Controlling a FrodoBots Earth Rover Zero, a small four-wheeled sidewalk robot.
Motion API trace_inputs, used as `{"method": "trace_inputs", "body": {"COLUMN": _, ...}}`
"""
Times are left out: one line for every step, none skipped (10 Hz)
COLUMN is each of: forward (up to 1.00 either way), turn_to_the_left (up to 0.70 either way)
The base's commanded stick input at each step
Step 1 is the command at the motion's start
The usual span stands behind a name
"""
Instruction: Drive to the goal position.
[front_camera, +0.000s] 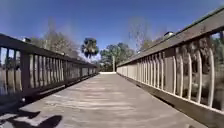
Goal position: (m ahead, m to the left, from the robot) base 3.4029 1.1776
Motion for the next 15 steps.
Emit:
{"method": "trace_inputs", "body": {"forward": 0.70, "turn_to_the_left": 0.03}}
{"method": "trace_inputs", "body": {"forward": 0.70, "turn_to_the_left": 0.03}}
{"method": "trace_inputs", "body": {"forward": 0.70, "turn_to_the_left": 0.08}}
{"method": "trace_inputs", "body": {"forward": 0.70, "turn_to_the_left": 0.12}}
{"method": "trace_inputs", "body": {"forward": 0.70, "turn_to_the_left": 0.16}}
{"method": "trace_inputs", "body": {"forward": 0.70, "turn_to_the_left": 0.02}}
{"method": "trace_inputs", "body": {"forward": 0.70, "turn_to_the_left": 0.02}}
{"method": "trace_inputs", "body": {"forward": 0.70, "turn_to_the_left": 0.02}}
{"method": "trace_inputs", "body": {"forward": 0.70, "turn_to_the_left": 0.02}}
{"method": "trace_inputs", "body": {"forward": 0.70, "turn_to_the_left": 0.02}}
{"method": "trace_inputs", "body": {"forward": 0.70, "turn_to_the_left": 0.02}}
{"method": "trace_inputs", "body": {"forward": 0.70, "turn_to_the_left": 0.02}}
{"method": "trace_inputs", "body": {"forward": 0.70, "turn_to_the_left": 0.05}}
{"method": "trace_inputs", "body": {"forward": 0.70, "turn_to_the_left": 0.10}}
{"method": "trace_inputs", "body": {"forward": 0.70, "turn_to_the_left": 0.16}}
